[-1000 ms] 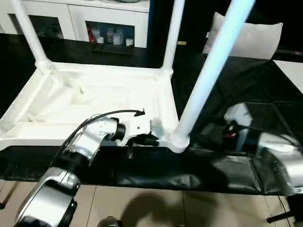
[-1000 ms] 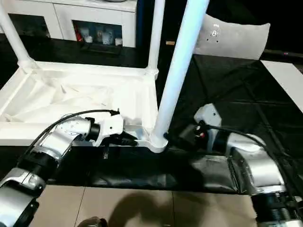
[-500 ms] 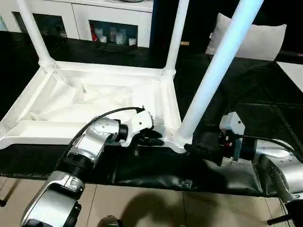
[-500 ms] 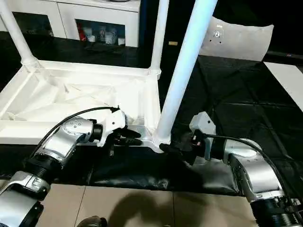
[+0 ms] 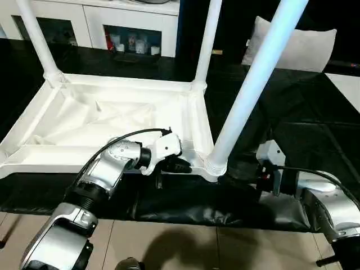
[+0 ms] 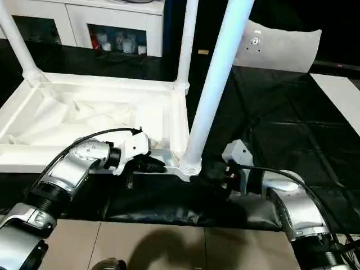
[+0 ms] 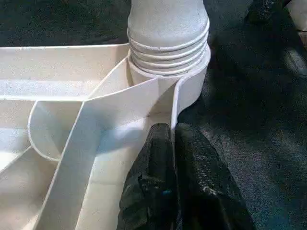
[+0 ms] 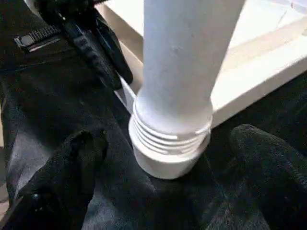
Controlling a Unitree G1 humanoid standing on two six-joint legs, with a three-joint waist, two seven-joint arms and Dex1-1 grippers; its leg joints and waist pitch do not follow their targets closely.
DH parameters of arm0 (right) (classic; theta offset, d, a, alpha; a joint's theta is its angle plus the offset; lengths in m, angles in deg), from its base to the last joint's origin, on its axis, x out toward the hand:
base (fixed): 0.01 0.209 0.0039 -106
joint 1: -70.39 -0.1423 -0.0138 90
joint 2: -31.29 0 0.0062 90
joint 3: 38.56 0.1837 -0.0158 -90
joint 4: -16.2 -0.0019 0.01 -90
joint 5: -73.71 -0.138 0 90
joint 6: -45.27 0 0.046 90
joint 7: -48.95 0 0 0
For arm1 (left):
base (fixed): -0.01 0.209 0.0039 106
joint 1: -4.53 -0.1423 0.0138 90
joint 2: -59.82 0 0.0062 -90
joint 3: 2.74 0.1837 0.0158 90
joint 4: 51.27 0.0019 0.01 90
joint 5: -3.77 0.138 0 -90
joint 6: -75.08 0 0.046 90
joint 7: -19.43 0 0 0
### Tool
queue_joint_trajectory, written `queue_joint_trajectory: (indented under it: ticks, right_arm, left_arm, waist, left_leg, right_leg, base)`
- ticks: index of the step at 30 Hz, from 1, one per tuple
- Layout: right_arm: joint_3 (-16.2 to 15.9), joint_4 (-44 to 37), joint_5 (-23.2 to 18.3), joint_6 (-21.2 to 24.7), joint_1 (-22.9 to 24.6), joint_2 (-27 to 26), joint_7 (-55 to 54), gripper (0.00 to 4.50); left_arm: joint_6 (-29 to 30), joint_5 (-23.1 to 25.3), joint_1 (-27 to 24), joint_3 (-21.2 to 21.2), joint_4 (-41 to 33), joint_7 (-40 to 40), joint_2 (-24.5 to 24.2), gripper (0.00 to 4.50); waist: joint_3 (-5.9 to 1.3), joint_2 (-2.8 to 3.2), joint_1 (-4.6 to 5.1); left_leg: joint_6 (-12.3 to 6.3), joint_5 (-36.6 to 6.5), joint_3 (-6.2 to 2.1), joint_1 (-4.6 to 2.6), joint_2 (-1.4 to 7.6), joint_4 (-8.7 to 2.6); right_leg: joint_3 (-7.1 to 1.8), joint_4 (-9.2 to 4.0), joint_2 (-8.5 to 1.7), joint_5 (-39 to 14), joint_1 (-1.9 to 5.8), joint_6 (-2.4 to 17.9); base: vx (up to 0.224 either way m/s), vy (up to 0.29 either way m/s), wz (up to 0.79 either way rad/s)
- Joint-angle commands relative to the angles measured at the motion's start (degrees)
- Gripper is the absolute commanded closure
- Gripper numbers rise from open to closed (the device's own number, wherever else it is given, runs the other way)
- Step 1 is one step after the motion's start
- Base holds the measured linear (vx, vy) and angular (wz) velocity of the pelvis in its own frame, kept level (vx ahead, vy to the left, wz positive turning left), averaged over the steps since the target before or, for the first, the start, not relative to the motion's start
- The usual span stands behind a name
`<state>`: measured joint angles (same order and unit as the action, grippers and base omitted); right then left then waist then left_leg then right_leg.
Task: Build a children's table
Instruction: Rotate leg to tighten
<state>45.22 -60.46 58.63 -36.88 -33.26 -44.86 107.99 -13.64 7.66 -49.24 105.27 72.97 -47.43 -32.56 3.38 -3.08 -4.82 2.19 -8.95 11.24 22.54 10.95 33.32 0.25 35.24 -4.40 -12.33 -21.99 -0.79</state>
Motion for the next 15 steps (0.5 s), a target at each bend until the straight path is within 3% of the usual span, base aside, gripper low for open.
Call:
queue_joint_trajectory:
  ticks: [1,11,15]
  right_arm:
    - [1.07,1.51,0.40,-1.55,-1.05,1.01,1.13,0.00]
    - [1.09,2.88,0.18,-4.67,-1.98,0.95,2.73,0.00]
    - [1.95,0.29,-2.82,-1.27,-1.83,1.54,4.90,0.00]
  left_arm:
    - [2.14,0.99,-0.54,0.48,-0.50,0.60,-1.32,4.46]
    - [-2.04,3.64,-1.95,4.07,-3.87,-2.43,-4.41,4.46]
    - [0.12,2.83,-1.53,2.78,-4.21,-0.27,-3.56,4.46]
  waist:
    - [-3.60,-0.37,-0.22]
    - [-3.70,-0.30,0.21]
    - [-3.60,-0.16,0.10]
  left_leg:
    - [-2.27,-12.84,-0.91,-1.76,2.33,-3.58]
    - [-3.19,-11.16,-0.88,-1.70,2.37,-3.50]
    - [-3.37,-11.61,-0.85,-1.81,2.42,-3.53]
  right_leg:
    - [-0.95,-3.98,-3.32,-5.57,1.47,13.23]
    - [-0.87,-3.66,-3.19,-3.40,1.62,13.68]
    - [-0.86,-3.67,-3.11,-3.66,1.60,14.12]
  base:
    - [0.000,0.000,0.00]
    - [0.000,0.000,0.00]
    - [0.000,0.000,0.00]
